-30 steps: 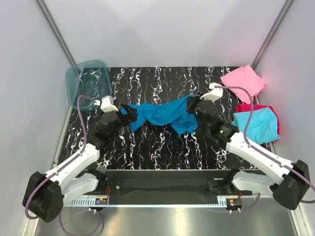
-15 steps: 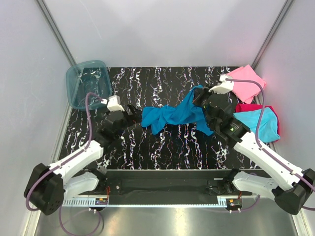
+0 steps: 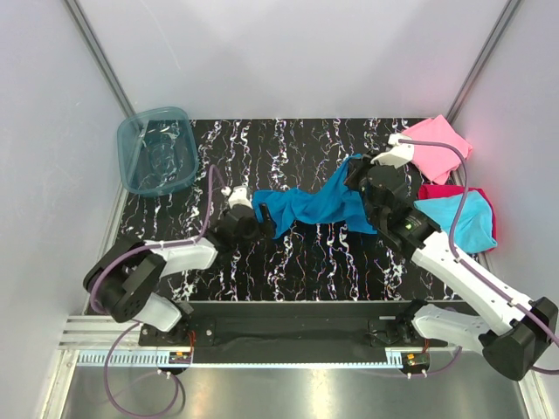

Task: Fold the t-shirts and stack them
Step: Flatten the tshirt out

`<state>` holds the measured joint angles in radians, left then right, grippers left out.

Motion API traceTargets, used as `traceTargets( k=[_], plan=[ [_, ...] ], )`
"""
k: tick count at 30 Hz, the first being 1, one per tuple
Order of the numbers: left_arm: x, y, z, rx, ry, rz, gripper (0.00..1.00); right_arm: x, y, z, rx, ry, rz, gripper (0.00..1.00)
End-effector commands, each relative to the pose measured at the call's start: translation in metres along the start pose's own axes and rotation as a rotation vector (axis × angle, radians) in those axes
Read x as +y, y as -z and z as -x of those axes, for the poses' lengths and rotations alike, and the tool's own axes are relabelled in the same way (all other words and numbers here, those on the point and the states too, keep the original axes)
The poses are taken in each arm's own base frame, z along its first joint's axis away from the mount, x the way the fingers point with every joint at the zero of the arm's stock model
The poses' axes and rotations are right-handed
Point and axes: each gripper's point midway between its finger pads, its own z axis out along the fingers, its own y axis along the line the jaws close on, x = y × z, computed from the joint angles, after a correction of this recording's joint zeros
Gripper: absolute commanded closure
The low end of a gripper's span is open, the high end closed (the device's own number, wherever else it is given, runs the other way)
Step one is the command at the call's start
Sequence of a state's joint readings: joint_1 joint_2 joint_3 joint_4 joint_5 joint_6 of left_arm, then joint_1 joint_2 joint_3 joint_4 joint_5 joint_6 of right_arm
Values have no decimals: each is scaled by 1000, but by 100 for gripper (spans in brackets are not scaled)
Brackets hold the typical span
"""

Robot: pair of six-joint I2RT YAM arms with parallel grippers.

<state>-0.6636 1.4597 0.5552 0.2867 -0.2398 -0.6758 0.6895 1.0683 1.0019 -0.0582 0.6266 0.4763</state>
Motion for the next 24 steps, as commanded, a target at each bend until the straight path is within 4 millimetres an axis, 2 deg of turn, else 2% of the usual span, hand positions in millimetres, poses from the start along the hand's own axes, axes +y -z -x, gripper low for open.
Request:
traceTargets(
  k=[1, 2, 11, 20, 23, 24],
  plan=[
    [-51, -2, 21, -69, 53, -140, 14, -9, -8, 1, -6, -29, -14, 100],
    [-62, -2, 18, -63, 42, -158, 14, -10, -10, -5, 8, -34, -15, 100],
    [-87, -8, -11, -7, 10, -178, 15, -23, -18, -18, 31, -34, -44, 100],
    [-88, -6, -16, -12, -19, -165, 18, -32, -18, -17, 33, -60, -47, 100],
    [-84, -6, -19, -8, -26, -157, 32, -33, -17, -14, 27, -68, -44, 100],
    [-84, -7, -19, -9, -28, -151, 43, -33, -16, -14, 25, -71, -42, 100]
  ],
)
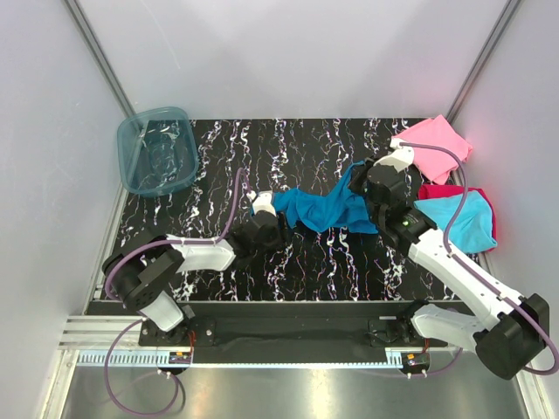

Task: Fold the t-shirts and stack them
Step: Flatten the tshirt out

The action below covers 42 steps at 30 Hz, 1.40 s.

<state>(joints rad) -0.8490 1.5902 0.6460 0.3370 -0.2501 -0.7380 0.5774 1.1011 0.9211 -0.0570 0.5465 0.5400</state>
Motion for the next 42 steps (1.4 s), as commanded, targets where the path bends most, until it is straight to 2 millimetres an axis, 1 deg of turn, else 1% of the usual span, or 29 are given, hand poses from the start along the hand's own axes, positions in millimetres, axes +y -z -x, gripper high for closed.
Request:
traceTargets(
  k=[1, 3, 4, 6, 7, 10, 11, 13, 14, 15, 16, 17, 19, 20, 21, 22, 24, 25, 28, 29, 31, 32, 33, 34, 36, 37, 39, 40, 42],
  plan=[
    [-11, -2, 20, -72, 3, -13, 47, 9, 8, 19, -44, -54, 45, 100],
    [-11, -3, 20, -75, -7, -4, 56, 7, 9, 19, -45, -56, 46, 100],
    [-10, -3, 20, -75, -16, 0, 68, 7, 10, 18, -45, -58, 46, 100],
    [-9, -4, 23, -80, -25, 13, 87, 5, 11, 18, -47, -60, 46, 100],
    [-8, -4, 22, -78, -34, 17, 100, 4, 12, 18, -46, -60, 47, 100],
    [-8, -2, 31, -97, -52, 37, 100, 3, 13, 19, -52, -60, 44, 100],
    [-11, 3, 39, -117, -50, 34, 100, 2, 13, 19, -52, -58, 42, 100],
    [-9, 12, 52, -149, -68, 61, 100, 2, 13, 20, -54, -57, 41, 100],
    [-15, 18, 65, -177, -72, 59, 100, 1, 13, 20, -56, -54, 39, 100],
    [-17, 33, 81, -218, -76, 76, 100, 1, 12, 20, -57, -55, 34, 100],
    [-20, 42, 92, -241, -98, 82, 100, 0, 12, 20, -58, -56, 35, 100],
    [-26, 64, 116, -300, -106, 87, 100, 0, 14, 23, -66, -65, 35, 100],
    [-32, 87, 138, -357, -111, 86, 100, -1, 16, 27, -77, -69, 35, 100],
    [-39, 102, 153, -394, -105, 73, 100, -2, 21, 32, -91, -79, 37, 100],
    [-38, 113, 162, -417, -104, 82, 100, -2, 23, 36, -101, -84, 41, 100],
    [-45, 137, 177, -457, -99, 54, 100, -2, 26, 40, -112, -89, 44, 100],
    [-47, 158, 188, -492, -106, 50, 100, -1, 36, 53, -140, -103, 63, 100],
    [-55, 180, 199, -531, -91, 11, 100, -1, 41, 57, -146, -108, 69, 100],
    [-57, 206, 207, -566, -96, 1, 100, 1, 59, 78, -183, -133, 98, 100],
    [-60, 219, 209, -579, -92, -23, 100, 1, 69, 86, -194, -143, 115, 100],
    [-58, 231, 210, -592, -100, -14, 100, 2, 82, 101, -221, -163, 133, 100],
    [-61, 244, 211, -607, -94, -38, 100, 1, 93, 109, -234, -169, 151, 100],
    [-59, 250, 212, -618, -93, -28, 100, 1, 98, 115, -247, -176, 159, 100],
    [-63, 258, 212, -624, -91, -51, 100, 0, 110, 127, -268, -189, 171, 100],
    [-61, 273, 217, -650, -86, -46, 100, 0, 122, 138, -289, -200, 186, 100],
    [-68, 283, 217, -654, -85, -77, 100, 0, 130, 148, -307, -209, 196, 100],
    [-66, 296, 222, -680, -86, -61, 100, -1, 143, 160, -333, -216, 209, 100],
    [-72, 305, 224, -684, -82, -87, 100, 0, 152, 170, -352, -224, 224, 100],
    [-74, 316, 229, -699, -81, -97, 100, 2, 160, 178, -366, -227, 243, 100]
  ],
)
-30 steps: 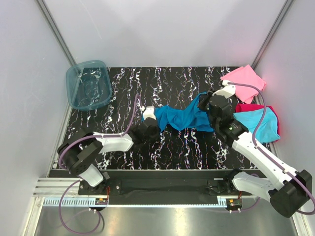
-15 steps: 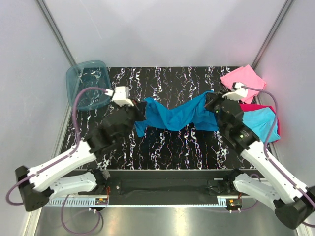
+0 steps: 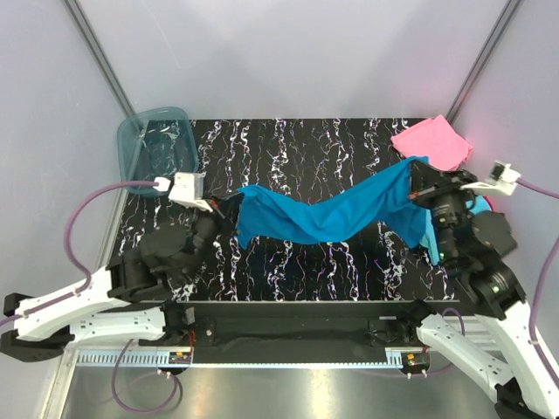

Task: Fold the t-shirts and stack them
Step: Flatten the tshirt out

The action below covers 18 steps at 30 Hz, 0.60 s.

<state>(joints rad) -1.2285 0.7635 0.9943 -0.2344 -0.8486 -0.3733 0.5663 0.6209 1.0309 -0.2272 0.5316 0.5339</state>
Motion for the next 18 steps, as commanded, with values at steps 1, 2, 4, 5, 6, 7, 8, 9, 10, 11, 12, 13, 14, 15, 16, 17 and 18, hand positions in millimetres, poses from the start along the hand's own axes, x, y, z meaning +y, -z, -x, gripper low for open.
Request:
traceTargets(
  k=[1, 2, 4, 5, 6, 7, 8, 9, 10, 11, 12, 13, 14, 15, 16, 17, 18],
  plan=[
    [3, 18, 60, -118, 61, 20, 100, 19, 13, 42, -72, -17, 62, 100],
    [2, 21, 65, -125, 65, 10, 100, 23, 16, 46, -77, -19, 78, 100],
    [-2, 28, 82, -146, 71, -13, 100, 33, 22, 53, -77, -14, 129, 100],
    [-2, 29, 89, -160, 78, -18, 100, 37, 24, 55, -75, -8, 151, 100],
    [-2, 32, 99, -175, 78, -25, 100, 47, 29, 58, -71, 1, 202, 100],
    [-2, 33, 102, -180, 73, -27, 100, 50, 30, 59, -67, 5, 221, 100],
    [-2, 35, 108, -190, 80, -32, 100, 53, 32, 60, -64, 8, 239, 100],
    [-2, 36, 111, -195, 78, -40, 100, 56, 33, 60, -60, 13, 256, 100],
    [-3, 38, 116, -202, 89, -51, 100, 59, 36, 60, -50, 18, 269, 100],
    [-3, 41, 119, -204, 95, -65, 100, 58, 37, 60, -44, 20, 265, 100],
    [-3, 41, 120, -206, 100, -66, 100, 57, 37, 59, -38, 22, 259, 100],
    [-4, 40, 118, -201, 94, -67, 100, 53, 38, 57, -23, 22, 243, 100],
    [-3, 39, 114, -196, 87, -59, 100, 51, 37, 55, -16, 23, 230, 100],
    [0, 37, 110, -192, 89, -30, 100, 48, 37, 53, -9, 22, 218, 100],
    [3, 34, 100, -180, 76, -8, 100, 41, 35, 46, 8, 17, 190, 100],
    [5, 31, 92, -171, 67, 14, 100, 38, 34, 42, 16, 16, 176, 100],
    [8, 27, 76, -154, 62, 38, 100, 35, 34, 39, 22, 11, 167, 100]
  ],
)
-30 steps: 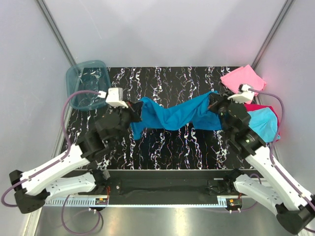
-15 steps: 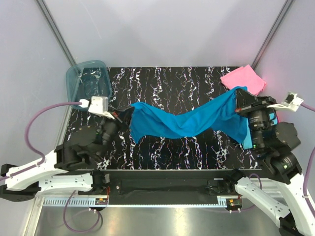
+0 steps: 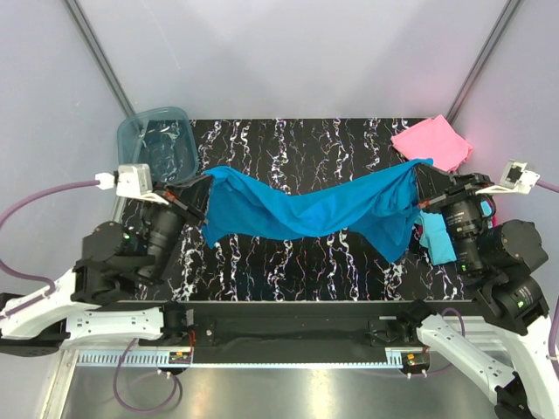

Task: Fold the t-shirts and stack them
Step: Flatten the tshirt out

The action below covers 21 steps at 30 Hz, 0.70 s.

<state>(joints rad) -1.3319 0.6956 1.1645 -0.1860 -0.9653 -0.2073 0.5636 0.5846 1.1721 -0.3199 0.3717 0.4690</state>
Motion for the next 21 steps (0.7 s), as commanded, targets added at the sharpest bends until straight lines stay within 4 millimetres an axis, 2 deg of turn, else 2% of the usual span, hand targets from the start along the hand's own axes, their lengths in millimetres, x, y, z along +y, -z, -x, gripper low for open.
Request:
traceTargets(
  k=[1, 3, 5, 7, 11, 12, 14, 18, 20, 21],
  plan=[
    [10, -4, -26, 16, -17, 74, 100, -2, 10, 1, 2, -29, 0, 100],
    [14, -3, -41, 32, -19, 84, 100, -2, 17, 5, -11, -43, 14, 100],
    [15, -2, -42, 35, -25, 84, 100, 1, 24, 12, -19, -32, 33, 100],
    [10, 0, -35, 30, -13, 36, 100, 5, 27, 13, 1, -19, 53, 100],
    [-18, 8, -18, -3, 14, -157, 100, 10, 40, 11, 9, -10, 110, 100],
    [-29, 12, -22, 5, -8, -236, 100, 10, 43, 12, 6, -7, 122, 100],
    [-38, 17, -21, 8, -12, -299, 100, 11, 53, 12, 6, -3, 152, 100],
    [-52, 28, -24, 22, 1, -410, 100, 16, 68, 2, 60, -10, 211, 100],
    [-52, 30, -29, 31, 10, -416, 100, 15, 74, -9, 101, -27, 220, 100],
    [-45, 27, -34, 37, 17, -377, 100, 11, 74, -16, 123, -31, 211, 100]
  ],
)
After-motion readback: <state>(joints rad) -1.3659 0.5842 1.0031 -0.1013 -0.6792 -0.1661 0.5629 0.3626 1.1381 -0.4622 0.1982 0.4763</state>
